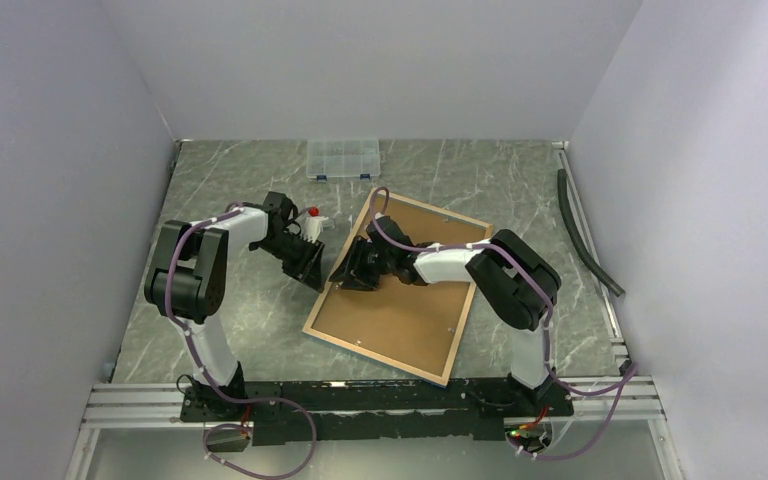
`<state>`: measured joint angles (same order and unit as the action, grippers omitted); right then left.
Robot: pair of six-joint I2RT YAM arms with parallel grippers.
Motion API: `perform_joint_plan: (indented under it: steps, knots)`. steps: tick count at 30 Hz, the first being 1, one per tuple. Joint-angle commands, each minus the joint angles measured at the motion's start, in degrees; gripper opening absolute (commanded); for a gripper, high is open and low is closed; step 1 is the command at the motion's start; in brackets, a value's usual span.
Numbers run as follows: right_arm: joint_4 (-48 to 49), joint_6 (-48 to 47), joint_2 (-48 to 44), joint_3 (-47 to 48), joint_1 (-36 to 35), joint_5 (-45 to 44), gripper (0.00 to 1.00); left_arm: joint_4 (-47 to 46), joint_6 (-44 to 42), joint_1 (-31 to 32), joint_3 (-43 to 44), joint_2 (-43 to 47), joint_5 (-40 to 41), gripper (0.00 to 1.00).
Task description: Put the photo into the frame
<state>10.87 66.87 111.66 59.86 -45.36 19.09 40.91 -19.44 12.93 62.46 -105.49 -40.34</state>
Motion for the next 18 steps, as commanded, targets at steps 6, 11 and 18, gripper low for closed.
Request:
perform_joint_plan:
  steps: [6, 11, 18]
  knots:
    - [1.2, -1.4, 1.4, 2.3, 0.5, -1.6, 0.43, -0.7, -2.4, 0.8, -0.3, -0.2, 1.2, 0.35]
    - [1.5, -1.7, 2.2, 2.9, 0.5, -1.3, 0.43, -0.6, -2.5, 0.8, -0.3, -0.2, 1.3, 0.34]
    - [1.9, -2.0, 3.1, 3.6, 0.5, -0.4, 0.43, -0.5, -2.7, 0.9, -0.2, 0.0, 1.3, 0.34]
